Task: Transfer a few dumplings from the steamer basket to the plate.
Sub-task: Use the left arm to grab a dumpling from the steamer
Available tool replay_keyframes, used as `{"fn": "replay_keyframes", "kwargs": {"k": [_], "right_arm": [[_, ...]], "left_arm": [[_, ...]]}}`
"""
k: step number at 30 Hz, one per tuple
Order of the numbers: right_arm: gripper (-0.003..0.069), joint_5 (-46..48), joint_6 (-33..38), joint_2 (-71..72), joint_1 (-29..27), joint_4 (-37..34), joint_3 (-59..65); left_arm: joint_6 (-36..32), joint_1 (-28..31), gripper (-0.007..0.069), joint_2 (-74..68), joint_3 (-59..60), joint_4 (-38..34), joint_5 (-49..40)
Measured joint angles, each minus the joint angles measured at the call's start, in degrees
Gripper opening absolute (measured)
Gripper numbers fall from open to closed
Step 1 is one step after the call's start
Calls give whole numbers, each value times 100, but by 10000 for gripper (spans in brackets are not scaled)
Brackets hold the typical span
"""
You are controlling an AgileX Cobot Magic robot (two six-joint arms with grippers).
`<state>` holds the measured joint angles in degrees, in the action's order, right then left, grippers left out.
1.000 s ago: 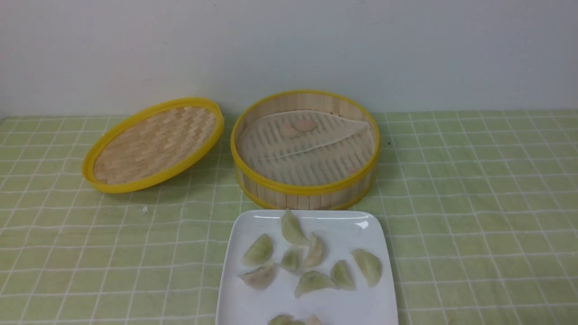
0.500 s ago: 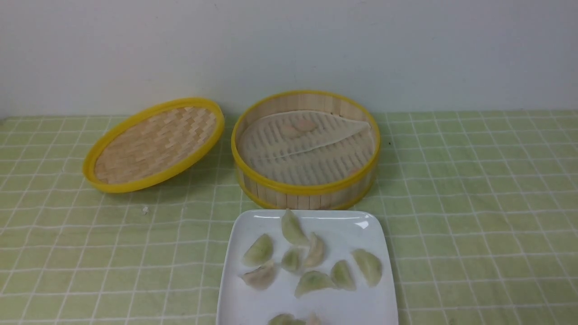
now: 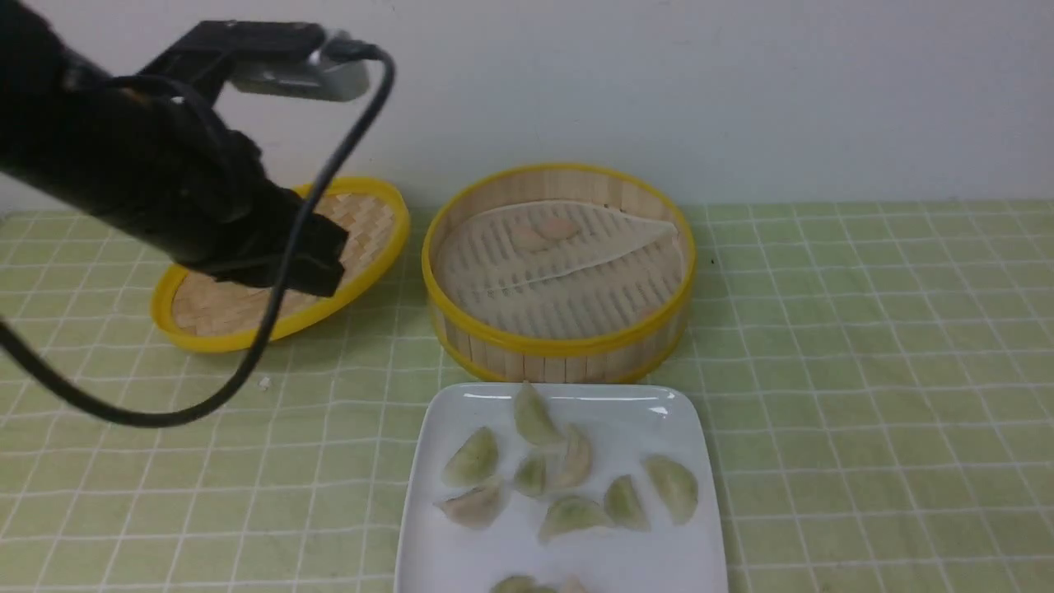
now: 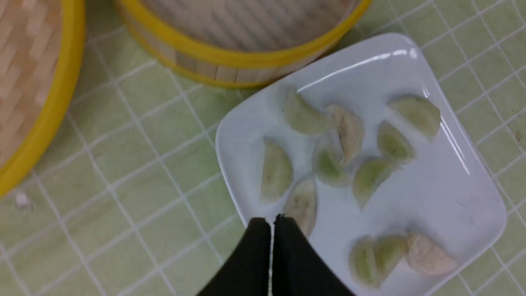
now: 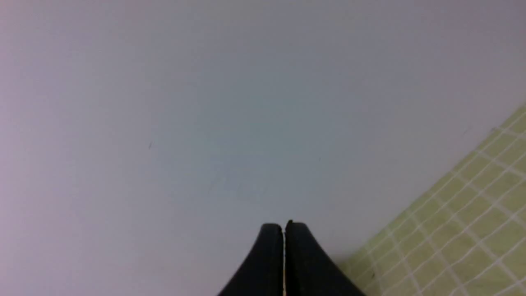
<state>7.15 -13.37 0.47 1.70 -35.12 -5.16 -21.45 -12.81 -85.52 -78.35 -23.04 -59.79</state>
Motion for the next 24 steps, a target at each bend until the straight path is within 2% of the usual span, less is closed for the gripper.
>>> {"fn": "replay_keyframes", "kwargs": {"k": [6,12,16,19,22,24], "right_arm": [[-3,2733,684,-1440,115,938,-2345],[-3,5656,1445,-3799,115,1839,-4827],[-3,6353,1782,-4733,115,1917,-5675],[-3,6444,1883,-5123,115,1809,-5896],[-3,6487,1917,-5323,115,1682,-5902],[-3,6505,1929,-5424,115,1585,-5902]], "left_arm": [[-10,-293,-6,-1364,-1571,50,-253],[-27,-343,-6,-3300,-4093,219,-1023],[-34,-369,-6,-4253,-5449,305,-1067],[-195,-418,0,-4767,-6073,338,-1077],[-460,-454,28,-5042,-6360,333,-1016],[-676,-467,87,-5304,-6434,313,-648]]}}
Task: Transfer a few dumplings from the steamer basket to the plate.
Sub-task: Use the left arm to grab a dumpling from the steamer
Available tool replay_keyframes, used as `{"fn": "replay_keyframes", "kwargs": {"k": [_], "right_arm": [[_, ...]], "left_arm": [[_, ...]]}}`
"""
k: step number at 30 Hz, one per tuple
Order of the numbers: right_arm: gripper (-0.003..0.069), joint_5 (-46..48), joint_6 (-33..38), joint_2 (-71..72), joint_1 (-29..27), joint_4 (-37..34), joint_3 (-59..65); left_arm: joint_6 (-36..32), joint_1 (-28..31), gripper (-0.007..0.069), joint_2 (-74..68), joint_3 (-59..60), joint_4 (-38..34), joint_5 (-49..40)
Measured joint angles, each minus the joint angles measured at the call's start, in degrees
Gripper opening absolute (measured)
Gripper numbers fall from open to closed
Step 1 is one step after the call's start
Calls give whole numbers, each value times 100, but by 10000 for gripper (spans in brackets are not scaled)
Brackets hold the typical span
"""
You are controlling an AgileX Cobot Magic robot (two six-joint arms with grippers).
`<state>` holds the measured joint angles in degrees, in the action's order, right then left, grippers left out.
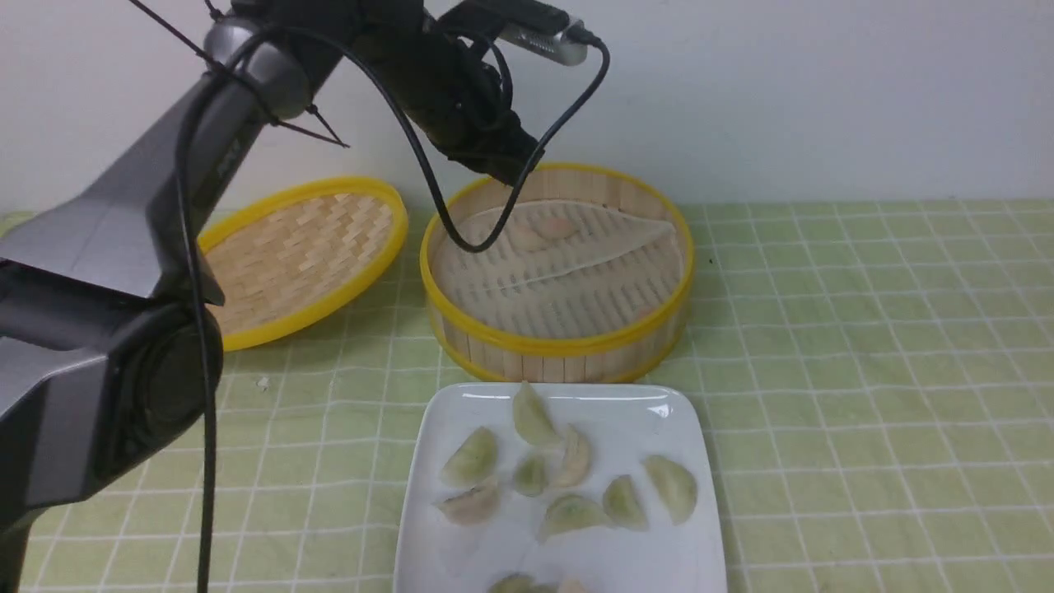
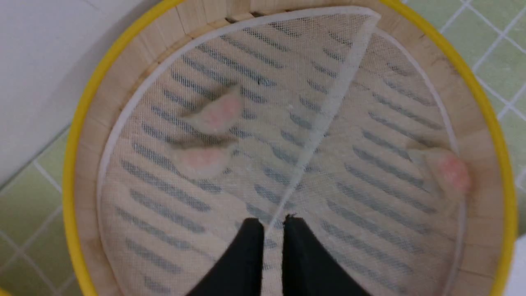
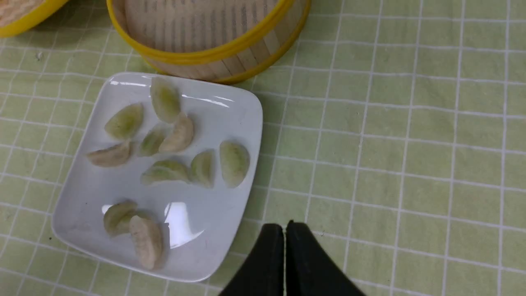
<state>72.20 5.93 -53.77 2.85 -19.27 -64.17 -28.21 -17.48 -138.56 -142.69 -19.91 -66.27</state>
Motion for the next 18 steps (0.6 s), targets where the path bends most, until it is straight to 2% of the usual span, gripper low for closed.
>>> {"fn": "replay_keyframes", "kwargs": {"k": [4,5,6,8,9,13,18], "right_arm": [[-3,-5,6,-32,0,-61,0],[-3,-5,6,-38,0,-61,0],[-3,-11,6,-44,0,-61,0],[-3,-26,6,-44,0,-61,0],[-3,-45,6,-44,0,-61,0],[-3,-50,6,-44,0,-79,0],[-3,-50,6,-44,0,-129,0]], "left_arm": [[-86,0,270,-375,-12,0,699],[-86,0,281,-392,-12,0,724],[-88,0,370,-543,-12,0,929],[-93,0,415,-623,-12,0,1029],[-93,0,484,-767,-12,-6,1199],[-169,0,566,-1025,-12,-6,1578],[-213,0,584,-1299,-12,-19,1790]]}}
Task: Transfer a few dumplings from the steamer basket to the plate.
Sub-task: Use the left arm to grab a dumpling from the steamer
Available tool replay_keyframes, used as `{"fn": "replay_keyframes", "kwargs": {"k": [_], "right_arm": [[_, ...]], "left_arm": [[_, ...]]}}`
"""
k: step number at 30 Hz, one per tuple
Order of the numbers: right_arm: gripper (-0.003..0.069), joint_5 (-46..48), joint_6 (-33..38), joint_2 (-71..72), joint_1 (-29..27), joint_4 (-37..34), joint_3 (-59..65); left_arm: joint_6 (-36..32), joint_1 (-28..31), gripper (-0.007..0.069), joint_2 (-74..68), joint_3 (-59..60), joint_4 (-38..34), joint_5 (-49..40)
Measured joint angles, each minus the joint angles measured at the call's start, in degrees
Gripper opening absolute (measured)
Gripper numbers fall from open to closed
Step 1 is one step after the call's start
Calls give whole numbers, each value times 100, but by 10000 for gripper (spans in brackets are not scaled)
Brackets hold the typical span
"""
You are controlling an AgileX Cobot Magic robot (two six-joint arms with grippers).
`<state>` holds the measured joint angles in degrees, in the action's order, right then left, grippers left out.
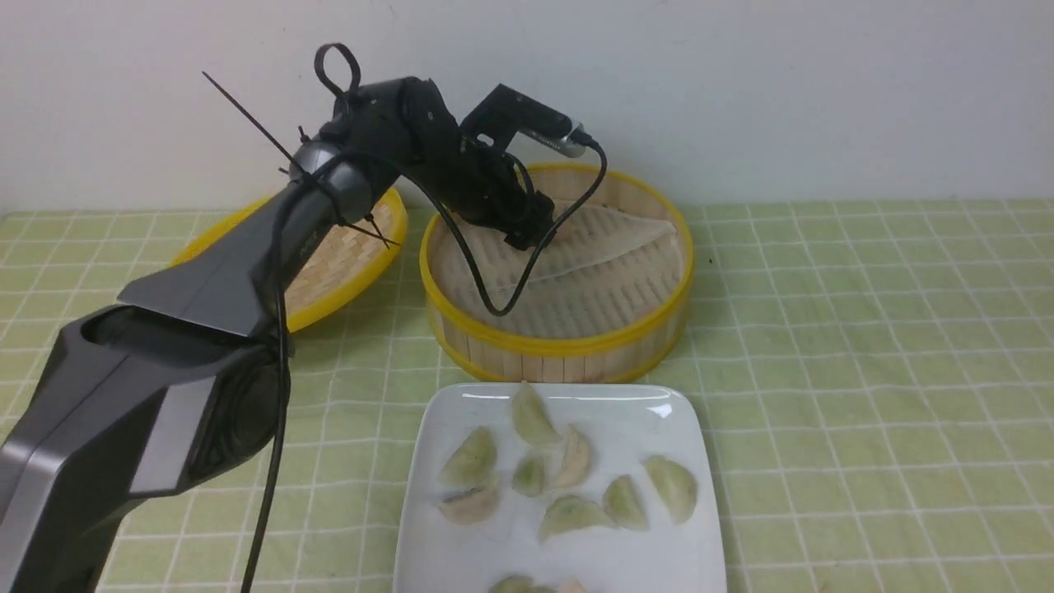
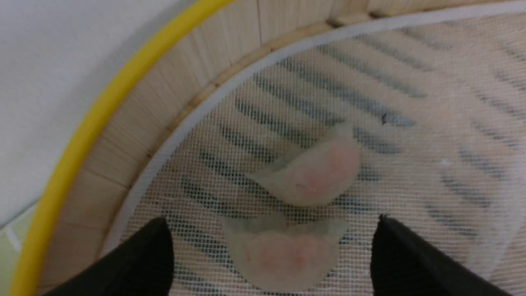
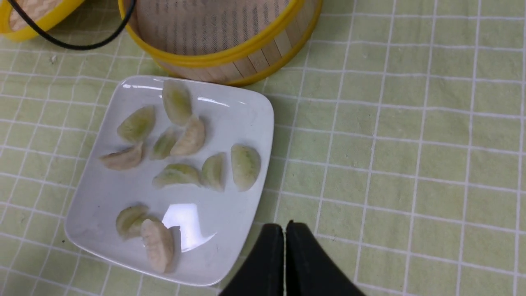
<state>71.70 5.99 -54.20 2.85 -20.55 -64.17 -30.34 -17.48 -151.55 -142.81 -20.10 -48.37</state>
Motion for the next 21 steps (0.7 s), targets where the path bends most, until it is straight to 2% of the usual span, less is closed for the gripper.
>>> {"fn": "replay_keyframes", "kwargs": {"k": [5,7,10,11,15,21], "right_arm": [[-3,0,0,0,0,-11,0],[-3,0,0,0,0,-11,0],[-3,0,0,0,0,-11,0],[-3,0,0,0,0,-11,0],[-3,0,14,0,0,-11,0],[-3,0,91,0,0,-11,0]], "left_arm": [[-6,0,582,-134,-7,-45,103],[-6,0,533,-169,-27,-37,139],[-6,0,410,-175,-30,28,215],[9,-15,337,-175,-35,74,230],[16,-66,344,-105,-45,332,93],[99,-74,344,423,-4,793,-735]]}}
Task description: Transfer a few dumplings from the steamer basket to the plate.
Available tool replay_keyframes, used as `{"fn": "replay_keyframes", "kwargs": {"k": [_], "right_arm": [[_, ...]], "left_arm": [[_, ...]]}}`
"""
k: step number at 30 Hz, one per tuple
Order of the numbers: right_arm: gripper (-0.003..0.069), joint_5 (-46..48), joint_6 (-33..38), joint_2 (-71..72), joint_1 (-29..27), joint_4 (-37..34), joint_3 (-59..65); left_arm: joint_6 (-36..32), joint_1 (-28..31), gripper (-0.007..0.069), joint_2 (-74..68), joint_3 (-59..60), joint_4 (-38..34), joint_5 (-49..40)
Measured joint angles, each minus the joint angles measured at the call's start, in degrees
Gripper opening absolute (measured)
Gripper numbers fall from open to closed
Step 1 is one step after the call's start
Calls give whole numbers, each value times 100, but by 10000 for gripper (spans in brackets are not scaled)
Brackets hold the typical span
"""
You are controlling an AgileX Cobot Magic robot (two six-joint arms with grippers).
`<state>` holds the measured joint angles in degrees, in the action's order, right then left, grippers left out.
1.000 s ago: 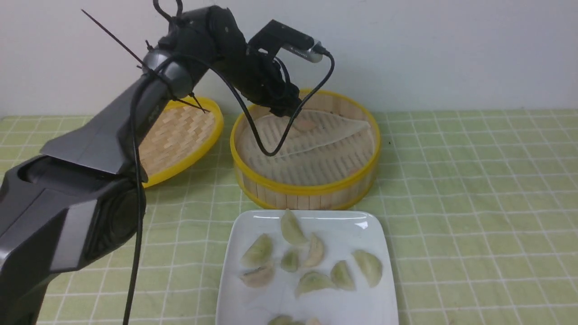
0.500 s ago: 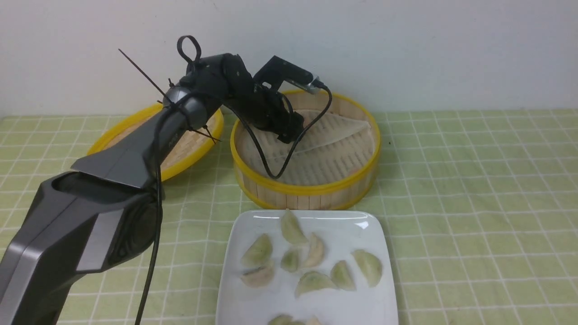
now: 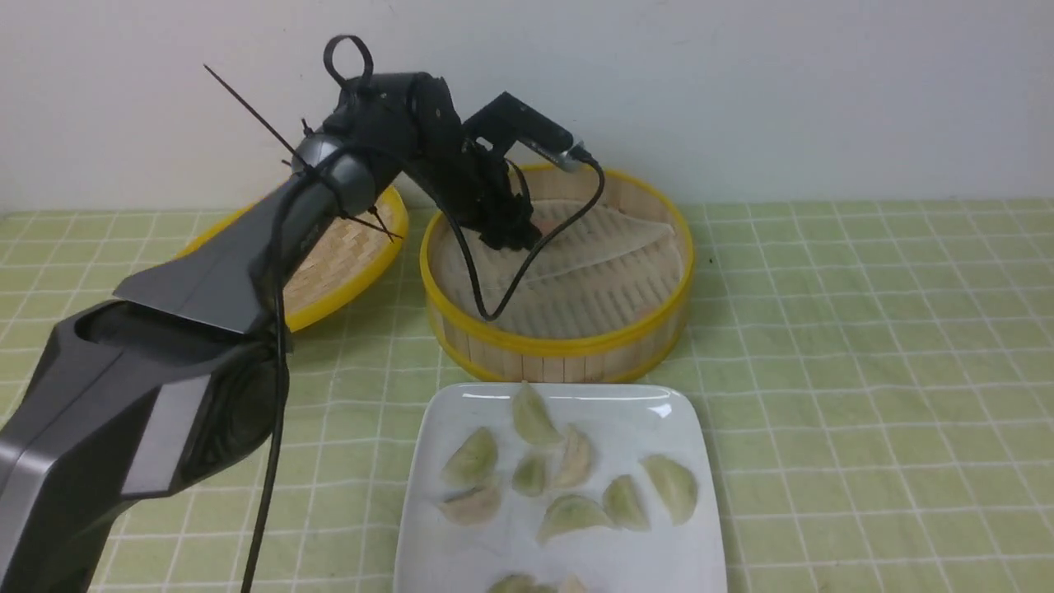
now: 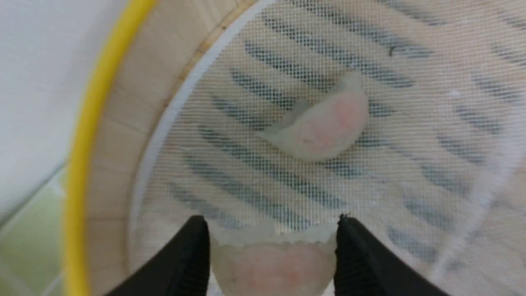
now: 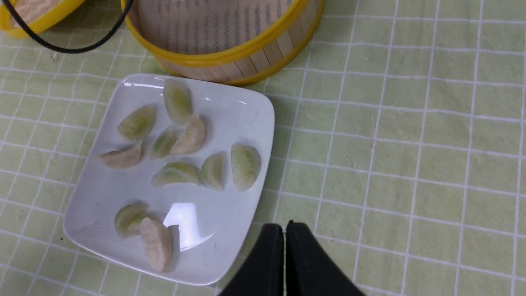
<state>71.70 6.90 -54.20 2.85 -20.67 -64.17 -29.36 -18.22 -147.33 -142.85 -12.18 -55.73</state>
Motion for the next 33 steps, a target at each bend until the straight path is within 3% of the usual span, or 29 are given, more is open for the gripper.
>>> {"fn": "replay_keyframes", "kwargs": {"k": [9,18,25,33], "right_arm": [[-3,28,-30,-139,0,56,-195],[-3,110,14,-1897,0,105,-1969],[-3,77,1042,-4505,115,-236,-4323],[-3,47,1624,-6783,757,-249,-6578]], "left_arm": [[59,0,344,1435,-6,10,-1433],[1045,-21,344,2683,659,-23,-1586],[1271,-227,344,4011,3781,-339,-1591],[1257,-455,344,4141,5541,-732,-1519]]}}
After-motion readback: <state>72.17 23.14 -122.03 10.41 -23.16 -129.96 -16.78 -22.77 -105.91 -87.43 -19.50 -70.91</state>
